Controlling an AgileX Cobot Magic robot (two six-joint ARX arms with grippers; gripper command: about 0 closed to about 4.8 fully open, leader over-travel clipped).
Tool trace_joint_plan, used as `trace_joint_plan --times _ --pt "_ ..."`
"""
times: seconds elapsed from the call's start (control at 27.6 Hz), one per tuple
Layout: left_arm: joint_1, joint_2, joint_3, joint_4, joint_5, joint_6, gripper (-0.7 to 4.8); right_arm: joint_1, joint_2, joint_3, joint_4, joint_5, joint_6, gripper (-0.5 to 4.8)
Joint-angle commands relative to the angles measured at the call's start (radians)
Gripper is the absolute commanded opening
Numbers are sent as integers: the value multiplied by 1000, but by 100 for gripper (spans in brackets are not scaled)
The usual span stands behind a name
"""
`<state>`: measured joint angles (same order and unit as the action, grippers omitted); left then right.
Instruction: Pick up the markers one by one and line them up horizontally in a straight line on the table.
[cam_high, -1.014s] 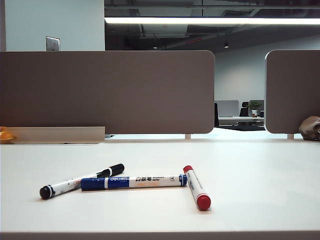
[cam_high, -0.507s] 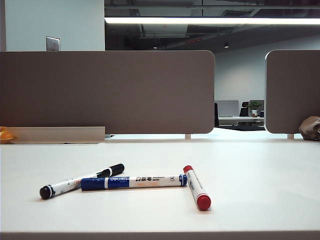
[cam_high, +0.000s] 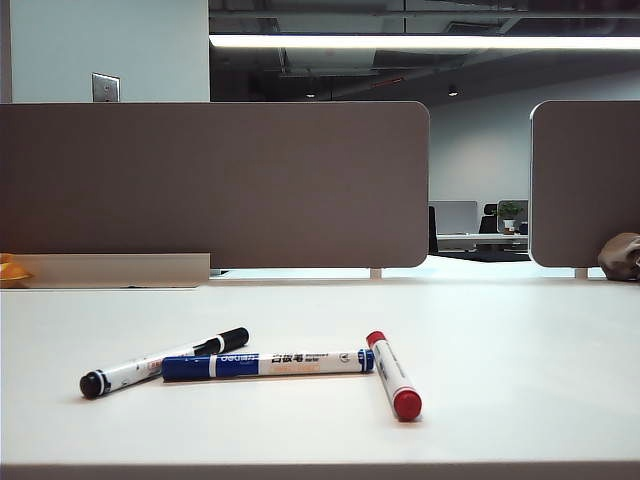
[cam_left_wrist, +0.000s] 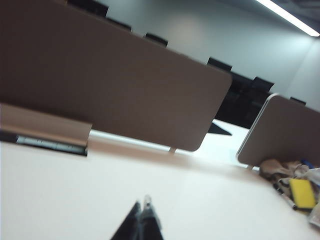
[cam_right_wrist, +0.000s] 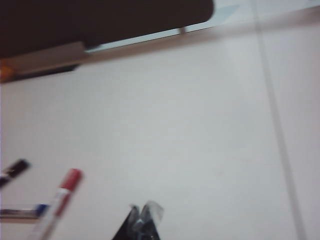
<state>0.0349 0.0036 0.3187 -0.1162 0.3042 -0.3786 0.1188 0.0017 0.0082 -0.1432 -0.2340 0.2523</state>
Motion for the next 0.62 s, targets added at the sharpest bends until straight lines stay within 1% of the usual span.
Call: trace_joint_plan --times 0.04,0.11,0.18,0.25,0.29,0.33,0.36,0.51,0.54,0.58,0.62 --pt "1 2 42 3 66 9 -4 1 0 25 35 -104 132 -1" --pt "1 2 68 -25 116 29 -4 1 0 61 19 -123 143 -2" --pt "1 2 100 -70 161 68 -4 1 0 111 -21 -125 142 -2" --pt "1 2 136 -123 189 95 -4 1 0 185 -91 -125 136 -2" --pt "1 2 163 -161 198 96 -5 1 0 220 -127 -126 128 -2" --pt "1 2 201 -214 198 98 -5 1 0 285 -188 -125 109 -2" --pt "1 2 228 -245 198 110 -5 1 1 322 -216 -127 110 -2" --pt "1 2 315 -324 199 164 -5 0 2 451 -304 -190 104 -2" --pt "1 2 337 -342 197 166 -5 1 5 478 -322 -211 89 -2" --pt "1 9 381 -371 197 166 -5 1 14 536 -365 -264 27 -2" --pt "1 10 398 -382 197 165 -5 1 23 558 -386 -283 -2 -2"
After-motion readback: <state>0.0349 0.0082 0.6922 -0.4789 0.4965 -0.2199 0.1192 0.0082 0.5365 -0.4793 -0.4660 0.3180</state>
